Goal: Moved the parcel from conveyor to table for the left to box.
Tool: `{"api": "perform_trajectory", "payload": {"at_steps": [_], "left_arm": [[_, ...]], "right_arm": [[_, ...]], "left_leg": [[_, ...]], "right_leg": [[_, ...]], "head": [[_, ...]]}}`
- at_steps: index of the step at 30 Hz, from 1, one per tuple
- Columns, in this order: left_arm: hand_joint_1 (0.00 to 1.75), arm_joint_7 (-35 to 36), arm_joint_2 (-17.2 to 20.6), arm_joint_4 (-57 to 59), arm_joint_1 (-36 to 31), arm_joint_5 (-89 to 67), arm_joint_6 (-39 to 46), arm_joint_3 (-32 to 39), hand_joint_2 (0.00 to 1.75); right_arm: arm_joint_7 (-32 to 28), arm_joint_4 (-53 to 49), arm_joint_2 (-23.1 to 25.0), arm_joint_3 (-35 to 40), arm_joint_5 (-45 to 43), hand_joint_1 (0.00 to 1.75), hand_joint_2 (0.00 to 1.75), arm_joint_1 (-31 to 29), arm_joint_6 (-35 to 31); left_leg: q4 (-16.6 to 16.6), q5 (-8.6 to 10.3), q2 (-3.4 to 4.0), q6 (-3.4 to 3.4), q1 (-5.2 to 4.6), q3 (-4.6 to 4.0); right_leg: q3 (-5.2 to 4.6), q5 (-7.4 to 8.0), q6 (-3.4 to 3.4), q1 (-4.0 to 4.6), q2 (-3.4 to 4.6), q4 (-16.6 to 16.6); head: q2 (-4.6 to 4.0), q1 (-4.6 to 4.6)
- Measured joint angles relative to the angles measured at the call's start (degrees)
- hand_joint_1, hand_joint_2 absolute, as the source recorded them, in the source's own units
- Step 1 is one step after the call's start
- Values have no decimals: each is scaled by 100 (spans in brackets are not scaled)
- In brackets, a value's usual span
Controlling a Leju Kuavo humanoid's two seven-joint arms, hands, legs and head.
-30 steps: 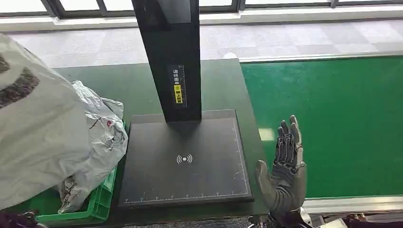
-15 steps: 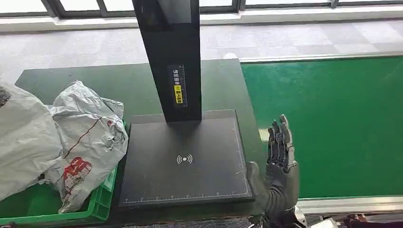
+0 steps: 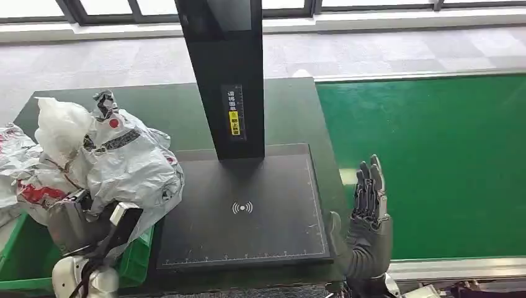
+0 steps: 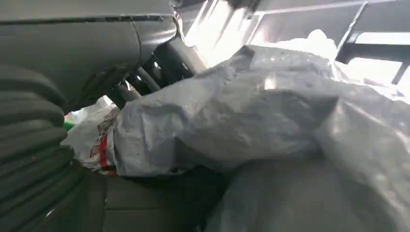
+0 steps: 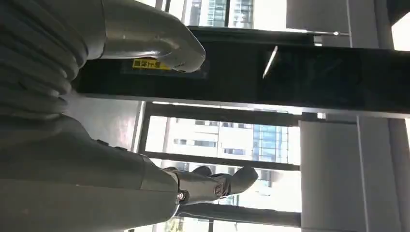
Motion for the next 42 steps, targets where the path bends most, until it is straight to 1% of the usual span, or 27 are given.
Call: {"api": "perform_trajectory", "payload": {"at_steps": [2, 4, 5, 6, 9, 10, 14, 16, 17, 19, 20, 22, 24, 26, 28, 32, 42], "left_arm": [[175, 34, 35, 207, -92, 0, -15, -109, 175], [175, 94, 74, 330, -150, 0, -53, -181, 175], [175, 131, 94, 378, -167, 2, -68, -229, 175], [175, 155, 105, 413, -177, 7, -77, -256, 175], [175, 238, 133, 465, -191, 155, -79, -310, 175], [0, 242, 144, 485, -195, 184, -79, -332, 0], [0, 219, 168, 511, -196, 315, 5, -356, 0], [0, 17, 184, 487, -136, 959, 440, -356, 0], [0, -121, 186, 439, -81, 1324, 617, -354, 0], [0, -414, 177, 263, 52, 1909, 693, -338, 0], [0, -604, 164, 185, 134, 2104, 706, -323, 0], [0, -1068, 62, -33, 327, 2477, 708, -182, 0], [0, -1507, -57, -200, 399, 2935, 715, -26, 0], [0, -1894, -92, -368, 438, 3419, 719, 127, 0], [0, -2073, -111, -484, 474, 3672, 719, 261, 0], [0, -2212, -124, -683, 521, 3876, 719, 438, 0], [0, -2153, -138, -949, 566, 3864, 719, 599, 0]], "right_arm": [[0, 24, 0, -15, 6, 0, 175, -3, 22], [-2, 55, 0, -31, 9, 0, 175, -12, 52], [0, 72, 2, -39, 15, 0, 175, -12, 66], [-2, 90, 2, -50, 17, 0, 175, -13, 87], [-2, 133, 2, -59, 28, 0, 175, -13, 116], [-2, 149, 2, -61, 33, 0, 175, -13, 120], [0, 192, 2, -70, 33, 0, 175, -13, 125], [-2, 219, 2, -74, 33, 0, 175, -14, 142], [-2, 234, 2, -74, 33, 0, 175, -15, 144], [-2, 265, 2, -74, 24, 0, 175, -15, 129], [-2, 282, 2, -74, 15, 0, 175, -18, 111], [-2, 324, 2, -74, 0, 0, 175, -22, 107], [-2, 372, 2, -74, -22, 0, 175, -47, 109], [0, 437, 2, -74, -44, 0, 175, -94, 114], [0, 503, 2, -74, -61, 0, 175, -143, 114], [-2, 588, 2, -74, -68, 0, 175, -190, 105], [-2, 673, 2, -74, -59, 0, 175, -223, 57]], "left_leg": [[-7, 7, -52, 10, -9, 10], [-14, 18, -79, 18, -17, 13], [-17, 25, -88, 20, -19, 12], [-18, 30, -94, 28, -22, 9], [-20, 22, -95, 19, -25, -18], [-20, 20, -95, 20, -26, -20], [-20, 31, -95, 29, -32, -24], [-21, 26, -94, 30, -33, -14], [-21, 33, -90, 29, -32, -9], [-21, 38, -76, 20, -31, -2], [-20, 37, -69, 19, -29, -3], [-11, 42, -42, 10, -23, 15], [-6, 54, -35, -4, -15, -26], [-7, 51, -20, -5, -13, -29], [-8, 49, -20, -8, -11, -37], [-8, 42, -18, -15, -7, -43], [-8, 41, -7, -15, -6, -45]], "right_leg": [[24, -13, 9, -8, -50, -1], [35, -18, 11, -17, -86, -2], [37, -20, 11, -20, -95, -2], [38, -33, -2, -23, -101, -2], [41, -30, 5, -26, -104, -4], [44, -30, 6, -28, -104, -4], [57, -24, 9, -33, -104, -4], [70, -30, 7, -33, -104, -4], [73, -29, 6, -32, -100, -3], [75, -1, -1, -31, -90, -2], [70, 3, 6, -29, -82, 0], [39, 24, -10, -9, -51, 3], [-8, 45, -11, -2, -34, 7], [-18, 47, -17, -1, -22, 7], [-26, 46, -18, 7, -20, 6], [-35, 40, -23, 11, -20, 5], [-39, 38, -26, 11, -16, 5]], "head": [[0, 0], [0, 0], [0, 0], [0, 0], [0, 0], [0, 0], [0, 0], [0, 0], [0, 0], [0, 0], [0, -2], [0, 0], [0, 0], [0, 0], [0, 2], [0, 2], [0, 2]]}}
